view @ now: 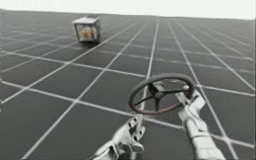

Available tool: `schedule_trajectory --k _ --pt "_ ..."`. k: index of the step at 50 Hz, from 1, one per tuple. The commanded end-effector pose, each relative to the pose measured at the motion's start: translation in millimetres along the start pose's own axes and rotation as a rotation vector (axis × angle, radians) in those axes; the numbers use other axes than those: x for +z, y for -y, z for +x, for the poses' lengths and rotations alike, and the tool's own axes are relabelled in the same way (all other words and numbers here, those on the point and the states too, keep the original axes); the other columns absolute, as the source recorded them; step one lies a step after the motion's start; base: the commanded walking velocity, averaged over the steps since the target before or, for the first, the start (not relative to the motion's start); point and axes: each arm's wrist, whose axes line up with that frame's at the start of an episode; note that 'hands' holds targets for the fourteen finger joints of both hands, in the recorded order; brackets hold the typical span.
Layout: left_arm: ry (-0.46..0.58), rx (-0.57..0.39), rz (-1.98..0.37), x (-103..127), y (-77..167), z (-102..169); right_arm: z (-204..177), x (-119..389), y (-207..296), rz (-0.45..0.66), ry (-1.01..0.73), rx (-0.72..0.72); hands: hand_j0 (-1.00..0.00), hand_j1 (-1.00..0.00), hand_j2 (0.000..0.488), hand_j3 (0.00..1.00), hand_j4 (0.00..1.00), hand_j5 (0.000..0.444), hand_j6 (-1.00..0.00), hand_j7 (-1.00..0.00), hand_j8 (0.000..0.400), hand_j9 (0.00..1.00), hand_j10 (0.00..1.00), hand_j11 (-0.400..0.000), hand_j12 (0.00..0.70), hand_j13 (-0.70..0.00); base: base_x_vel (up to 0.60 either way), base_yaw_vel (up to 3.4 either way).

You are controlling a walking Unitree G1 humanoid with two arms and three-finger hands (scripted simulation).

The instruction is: Pick up and drop off the object

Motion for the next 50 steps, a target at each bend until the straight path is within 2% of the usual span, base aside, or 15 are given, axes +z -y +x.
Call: schedule_trajectory --k 1,50 --pt "-0.004 -0.006 0.016 1.3 4.4 1.8 2.2 7.0 3.8 0.030 0.016 -0.004 0.00 0.00 0.000 1.00 1.00 0.000 0.00 0.00 0.000 1.00 1.00 -0.400 0.000 -0.700 0.56 0.07" --pt "-0.004 -0.006 0.016 1.3 4.4 1.8 2.2 7.0 3.8 0.030 0.016 -0.004 0.00 0.00 0.000 1.00 1.00 0.000 0.00 0.00 0.000 1.00 1.00 -0.400 0.000 -0.700 0.57 0.06"
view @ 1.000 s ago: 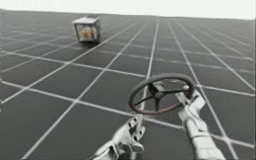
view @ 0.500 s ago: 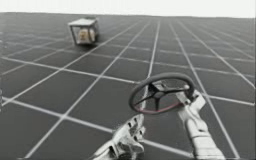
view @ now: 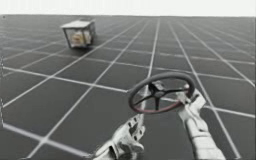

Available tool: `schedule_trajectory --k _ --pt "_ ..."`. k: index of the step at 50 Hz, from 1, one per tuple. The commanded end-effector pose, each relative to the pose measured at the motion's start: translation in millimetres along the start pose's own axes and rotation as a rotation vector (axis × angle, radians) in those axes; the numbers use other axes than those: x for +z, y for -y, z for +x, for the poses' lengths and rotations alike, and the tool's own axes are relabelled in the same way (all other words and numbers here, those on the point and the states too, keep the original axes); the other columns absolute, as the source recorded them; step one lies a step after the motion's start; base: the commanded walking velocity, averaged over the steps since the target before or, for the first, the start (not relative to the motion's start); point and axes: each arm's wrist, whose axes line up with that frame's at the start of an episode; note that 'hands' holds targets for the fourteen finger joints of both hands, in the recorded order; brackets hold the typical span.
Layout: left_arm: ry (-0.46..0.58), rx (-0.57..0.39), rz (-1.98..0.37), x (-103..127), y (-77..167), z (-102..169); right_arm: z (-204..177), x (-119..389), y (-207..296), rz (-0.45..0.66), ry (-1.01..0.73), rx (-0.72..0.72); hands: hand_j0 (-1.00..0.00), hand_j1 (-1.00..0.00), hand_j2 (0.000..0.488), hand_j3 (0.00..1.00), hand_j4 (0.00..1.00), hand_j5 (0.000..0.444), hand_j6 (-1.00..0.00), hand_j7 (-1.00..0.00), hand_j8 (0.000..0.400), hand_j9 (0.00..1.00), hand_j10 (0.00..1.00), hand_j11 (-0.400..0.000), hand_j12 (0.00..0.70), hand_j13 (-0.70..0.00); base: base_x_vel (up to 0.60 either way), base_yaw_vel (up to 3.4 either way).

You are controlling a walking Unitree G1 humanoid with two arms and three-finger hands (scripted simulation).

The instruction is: Pick up and drop off the object

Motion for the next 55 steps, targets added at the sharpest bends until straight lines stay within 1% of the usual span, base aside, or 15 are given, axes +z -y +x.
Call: schedule_trajectory --k 1,55 --pt "-0.008 -0.002 0.012 0.6 3.2 2.0 3.1 3.8 4.2 0.024 0.007 -0.008 0.00 0.00 0.000 1.00 1.00 0.000 0.00 0.00 0.000 1.00 1.00 -0.400 0.000 -0.700 0.56 0.07" --pt "-0.008 -0.002 0.012 0.6 3.2 2.0 3.1 3.8 4.2 0.024 0.007 -0.008 0.00 0.00 0.000 1.00 1.00 0.000 0.00 0.00 0.000 1.00 1.00 -0.400 0.000 -0.700 0.57 0.05"
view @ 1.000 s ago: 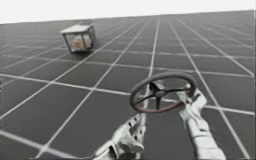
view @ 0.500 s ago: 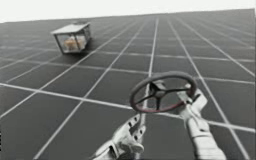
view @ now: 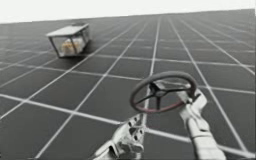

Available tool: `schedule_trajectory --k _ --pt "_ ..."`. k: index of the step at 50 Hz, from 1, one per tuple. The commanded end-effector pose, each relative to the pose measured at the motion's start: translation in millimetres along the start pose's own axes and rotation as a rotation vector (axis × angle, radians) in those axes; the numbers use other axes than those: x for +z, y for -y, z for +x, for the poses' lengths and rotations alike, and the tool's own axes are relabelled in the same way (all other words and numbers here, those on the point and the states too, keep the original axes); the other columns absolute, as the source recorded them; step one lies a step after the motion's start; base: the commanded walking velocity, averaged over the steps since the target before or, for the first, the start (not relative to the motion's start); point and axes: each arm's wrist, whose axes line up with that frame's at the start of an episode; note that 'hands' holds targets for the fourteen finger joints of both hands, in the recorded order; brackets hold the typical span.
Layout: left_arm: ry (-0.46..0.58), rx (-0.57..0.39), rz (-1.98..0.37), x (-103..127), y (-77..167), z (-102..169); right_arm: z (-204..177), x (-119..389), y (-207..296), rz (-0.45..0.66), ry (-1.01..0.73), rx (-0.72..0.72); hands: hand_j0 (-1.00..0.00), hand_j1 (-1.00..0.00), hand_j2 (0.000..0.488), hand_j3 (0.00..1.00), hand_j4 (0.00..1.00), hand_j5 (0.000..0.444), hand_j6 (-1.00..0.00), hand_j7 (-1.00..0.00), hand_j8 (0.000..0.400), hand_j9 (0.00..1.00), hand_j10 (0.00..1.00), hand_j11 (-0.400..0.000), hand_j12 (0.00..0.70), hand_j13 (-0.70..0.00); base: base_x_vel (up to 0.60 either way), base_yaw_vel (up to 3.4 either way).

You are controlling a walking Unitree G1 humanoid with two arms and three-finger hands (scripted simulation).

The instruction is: Pick up and drop off the object

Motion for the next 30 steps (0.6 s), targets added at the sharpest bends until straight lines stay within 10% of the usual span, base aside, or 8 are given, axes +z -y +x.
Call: schedule_trajectory --k 1,30 --pt "0.013 -0.003 -0.015 -0.5 -3.3 -2.8 -5.7 5.1 -9.6 0.000 0.020 0.025 0.00 0.00 0.000 1.00 1.00 0.000 0.00 0.00 0.000 1.00 1.00 -0.400 0.000 -0.700 0.57 0.05" --pt "0.013 -0.003 -0.015 -0.5 -3.3 -2.8 -5.7 5.1 -9.6 0.000 0.020 0.025 0.00 0.00 0.000 1.00 1.00 0.000 0.00 0.00 0.000 1.00 1.00 -0.400 0.000 -0.700 0.58 0.03"
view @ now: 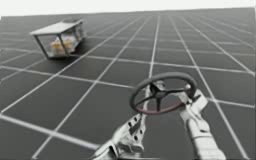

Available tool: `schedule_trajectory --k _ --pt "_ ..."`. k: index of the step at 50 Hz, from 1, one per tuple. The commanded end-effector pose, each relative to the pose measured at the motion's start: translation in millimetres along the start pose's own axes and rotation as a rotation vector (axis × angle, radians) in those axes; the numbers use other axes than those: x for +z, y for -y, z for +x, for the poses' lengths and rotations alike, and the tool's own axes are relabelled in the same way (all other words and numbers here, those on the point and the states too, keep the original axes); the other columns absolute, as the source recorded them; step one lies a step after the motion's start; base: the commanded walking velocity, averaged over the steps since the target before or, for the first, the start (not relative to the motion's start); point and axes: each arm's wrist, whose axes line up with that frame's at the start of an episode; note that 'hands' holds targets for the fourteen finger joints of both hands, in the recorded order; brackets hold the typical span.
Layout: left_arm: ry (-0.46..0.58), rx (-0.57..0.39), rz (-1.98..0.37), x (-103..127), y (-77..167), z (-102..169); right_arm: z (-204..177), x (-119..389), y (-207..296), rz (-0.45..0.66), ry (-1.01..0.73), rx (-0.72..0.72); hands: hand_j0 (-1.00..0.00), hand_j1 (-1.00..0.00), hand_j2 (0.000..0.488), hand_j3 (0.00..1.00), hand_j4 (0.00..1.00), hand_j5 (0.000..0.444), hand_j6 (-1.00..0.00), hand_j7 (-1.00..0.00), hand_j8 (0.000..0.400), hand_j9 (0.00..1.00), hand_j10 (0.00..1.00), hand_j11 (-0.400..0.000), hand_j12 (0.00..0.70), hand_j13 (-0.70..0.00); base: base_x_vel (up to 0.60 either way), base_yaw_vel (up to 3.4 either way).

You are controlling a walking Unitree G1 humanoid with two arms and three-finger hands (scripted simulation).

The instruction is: Pick up and drop off the object

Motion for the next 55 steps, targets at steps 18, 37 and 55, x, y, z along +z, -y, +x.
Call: schedule_trajectory --k 18,37,55 --pt "0.013 -0.001 -0.012 -0.1 -3.0 -2.8 -6.1 6.6 -11.4 0.009 0.024 0.033 0.00 0.00 0.000 1.00 1.00 0.000 0.00 0.00 0.000 1.00 1.00 -0.400 0.000 -0.700 0.58 0.03" --pt "0.013 -0.001 -0.012 -0.1 -3.0 -2.8 -6.1 6.6 -11.4 0.009 0.024 0.033 0.00 0.00 0.000 1.00 1.00 0.000 0.00 0.00 0.000 1.00 1.00 -0.400 0.000 -0.700 0.58 0.04" --pt "0.013 -0.001 -0.012 -0.1 -3.0 -2.8 -6.1 6.6 -11.4 0.009 0.024 0.033 0.00 0.00 0.000 1.00 1.00 0.000 0.00 0.00 0.000 1.00 1.00 -0.400 0.000 -0.700 0.57 0.05"
